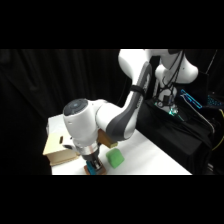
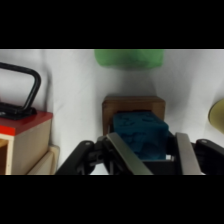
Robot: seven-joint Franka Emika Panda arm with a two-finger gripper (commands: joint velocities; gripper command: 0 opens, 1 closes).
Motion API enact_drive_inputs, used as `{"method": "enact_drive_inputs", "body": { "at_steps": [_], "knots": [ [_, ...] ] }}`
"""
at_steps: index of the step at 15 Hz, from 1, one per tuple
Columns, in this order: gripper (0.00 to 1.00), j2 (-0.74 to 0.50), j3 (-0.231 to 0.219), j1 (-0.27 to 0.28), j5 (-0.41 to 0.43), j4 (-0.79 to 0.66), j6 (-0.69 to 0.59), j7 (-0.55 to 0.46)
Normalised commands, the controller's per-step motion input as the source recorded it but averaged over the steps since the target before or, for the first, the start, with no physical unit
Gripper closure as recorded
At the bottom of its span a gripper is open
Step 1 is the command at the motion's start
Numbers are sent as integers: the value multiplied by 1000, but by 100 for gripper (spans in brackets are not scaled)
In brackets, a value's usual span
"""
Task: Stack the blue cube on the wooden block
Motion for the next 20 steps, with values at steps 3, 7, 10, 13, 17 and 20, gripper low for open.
{"method": "enact_drive_inputs", "body": {
  "at_steps": [3,7,10,13,17,20],
  "knots": [
    [0,-195,-95,115,44,-47,-142,92],
    [0,-227,-80,100,46,-28,-237,77],
    [0,-259,-87,100,18,-14,-251,99],
    [0,-269,-70,83,16,14,-250,87],
    [0,-208,-65,78,-5,103,-366,92],
    [0,-120,-54,75,-26,183,-396,101]
  ]
}}
